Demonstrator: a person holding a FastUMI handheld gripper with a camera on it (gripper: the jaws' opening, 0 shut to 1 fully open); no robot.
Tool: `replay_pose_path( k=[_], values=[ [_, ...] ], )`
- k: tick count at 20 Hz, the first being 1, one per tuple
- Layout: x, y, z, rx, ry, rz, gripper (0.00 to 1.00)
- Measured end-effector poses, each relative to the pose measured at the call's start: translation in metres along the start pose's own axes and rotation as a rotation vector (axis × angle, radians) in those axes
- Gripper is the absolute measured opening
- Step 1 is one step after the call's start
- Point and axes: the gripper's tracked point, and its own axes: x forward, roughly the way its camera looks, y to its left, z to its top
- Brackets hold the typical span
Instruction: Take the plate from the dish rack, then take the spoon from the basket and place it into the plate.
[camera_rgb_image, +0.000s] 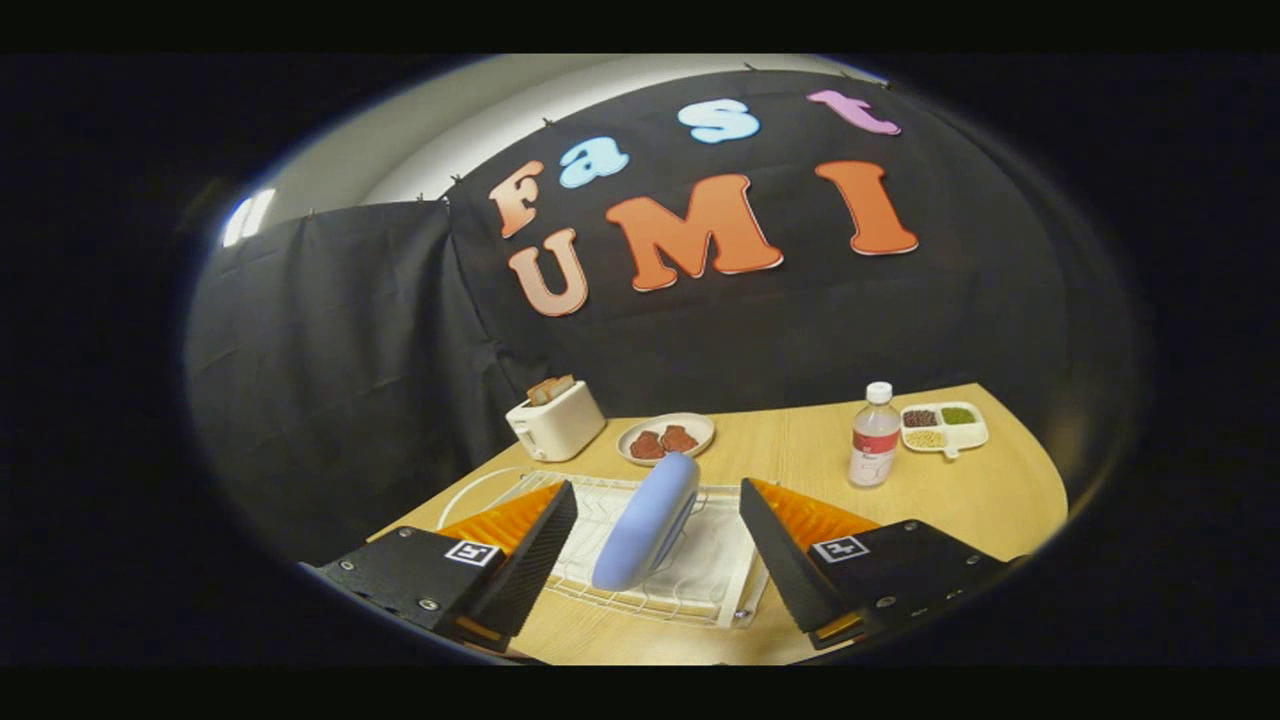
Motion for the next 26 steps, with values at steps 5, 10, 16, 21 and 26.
replay_pose_path(
  k=[5, 10, 16, 21, 26],
  values=[
    [0.023, -0.002, -0.006, 0.053, 0.168, 0.002, 0.93],
    [0.043, 0.005, -0.011, 0.036, 0.300, 0.003, 0.93],
    [0.059, 0.011, -0.036, -0.042, 0.465, 0.001, 0.88],
    [0.072, 0.000, -0.054, -0.041, 0.564, -0.075, 0.72],
    [0.079, -0.018, -0.060, -0.119, 0.615, -0.200, 0.57]
  ],
)
